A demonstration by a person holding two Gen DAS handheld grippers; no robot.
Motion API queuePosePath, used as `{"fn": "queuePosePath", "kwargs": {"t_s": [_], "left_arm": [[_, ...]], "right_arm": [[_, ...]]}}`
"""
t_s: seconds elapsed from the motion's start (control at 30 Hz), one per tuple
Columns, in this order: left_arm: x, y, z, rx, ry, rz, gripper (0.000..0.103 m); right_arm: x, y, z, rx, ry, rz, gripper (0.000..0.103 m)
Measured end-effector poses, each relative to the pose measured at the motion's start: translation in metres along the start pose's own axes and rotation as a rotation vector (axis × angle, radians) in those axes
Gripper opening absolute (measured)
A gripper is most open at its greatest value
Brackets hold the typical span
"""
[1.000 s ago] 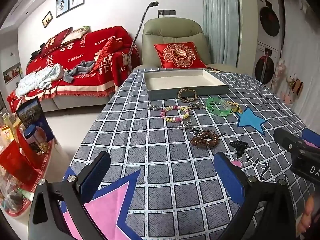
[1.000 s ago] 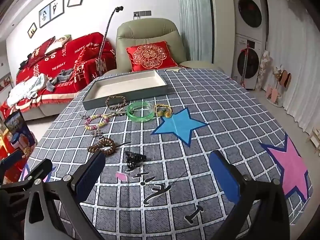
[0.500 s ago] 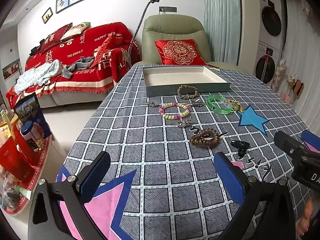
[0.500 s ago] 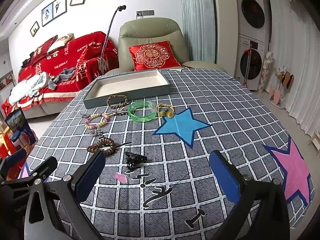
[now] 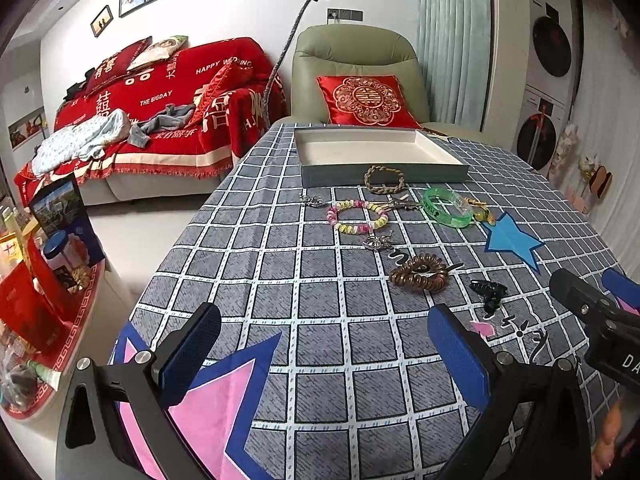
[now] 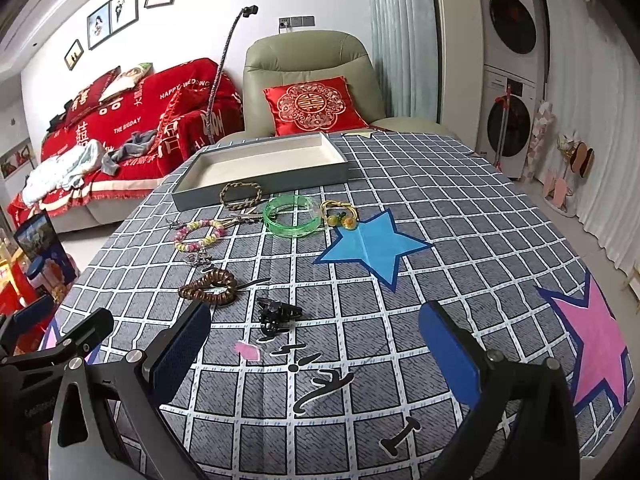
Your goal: Organize jewelry
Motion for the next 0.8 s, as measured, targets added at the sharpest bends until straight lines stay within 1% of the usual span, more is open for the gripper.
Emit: {"fn": "queuePosePath", "kwargs": {"t_s": [0.8], "left_arm": [[0.0004,0.0011,0.002,-0.012,-0.007,0.0,0.103]], "right_arm": [[0.0055,-0.0007,-0.0018,0.008,-0.007,0.026,0.103]]}}
Point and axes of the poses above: each gripper's, at about its wrist camera, not at the fingertips, and z roughly the way its jaws point, x to its right, y to its underside, the point moved 2 cm from there along z, roughly the way its jaws point, and after that the axes turned 15 degrees about -x, right-handed, at the moved point
